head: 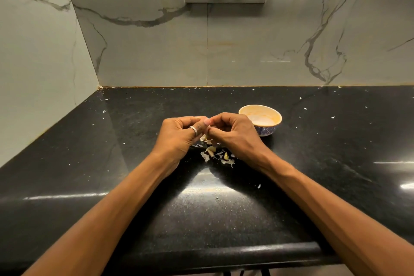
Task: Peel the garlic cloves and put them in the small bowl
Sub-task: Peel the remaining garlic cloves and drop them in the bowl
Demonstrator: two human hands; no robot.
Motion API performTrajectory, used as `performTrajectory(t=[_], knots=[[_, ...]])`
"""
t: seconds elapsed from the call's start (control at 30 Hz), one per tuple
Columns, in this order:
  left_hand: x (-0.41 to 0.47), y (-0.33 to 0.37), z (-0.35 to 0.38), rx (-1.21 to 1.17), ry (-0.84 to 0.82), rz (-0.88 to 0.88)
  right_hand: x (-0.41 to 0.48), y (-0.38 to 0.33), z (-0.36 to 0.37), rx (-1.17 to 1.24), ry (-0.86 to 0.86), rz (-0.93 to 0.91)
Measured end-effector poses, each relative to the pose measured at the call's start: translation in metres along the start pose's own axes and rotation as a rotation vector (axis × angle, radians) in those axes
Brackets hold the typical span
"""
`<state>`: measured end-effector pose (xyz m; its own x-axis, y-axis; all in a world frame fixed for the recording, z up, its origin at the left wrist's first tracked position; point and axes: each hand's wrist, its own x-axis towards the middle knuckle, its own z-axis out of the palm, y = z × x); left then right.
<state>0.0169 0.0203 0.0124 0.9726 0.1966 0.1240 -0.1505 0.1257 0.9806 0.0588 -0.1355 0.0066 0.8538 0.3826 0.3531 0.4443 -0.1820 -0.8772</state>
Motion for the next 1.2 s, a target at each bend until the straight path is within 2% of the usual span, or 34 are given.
performTrajectory(t=[0.2,0.4,0.73,1.07,1.2], knots=[[0.0032,-0.0040,-0.0035,-0.006,-0.044,-0.001,-0.0011,-0.0019,-0.0008,-0.011,0.032,0.013],[0.0019,-0.0031,-0.0035,0.093,-0.046,0.009,-0.0022,-0.0043,-0.0006,-0.045,0.056,0.014],[-0.0016,0.0008,-0.0073,0.023,-0.107,0.014,-0.0045,-0.0083,-0.0050,0.117,-0.030,0.120],[-0.0003,-0.0012,-0.0070,0.083,-0.087,0.038,-0.0041,-0.0073,-0.0066,0.190,-0.055,0.173],[0.0005,-0.0030,-0.0054,0.152,-0.035,0.057,-0.0043,-0.0083,-0.0028,0.162,-0.016,0.162]])
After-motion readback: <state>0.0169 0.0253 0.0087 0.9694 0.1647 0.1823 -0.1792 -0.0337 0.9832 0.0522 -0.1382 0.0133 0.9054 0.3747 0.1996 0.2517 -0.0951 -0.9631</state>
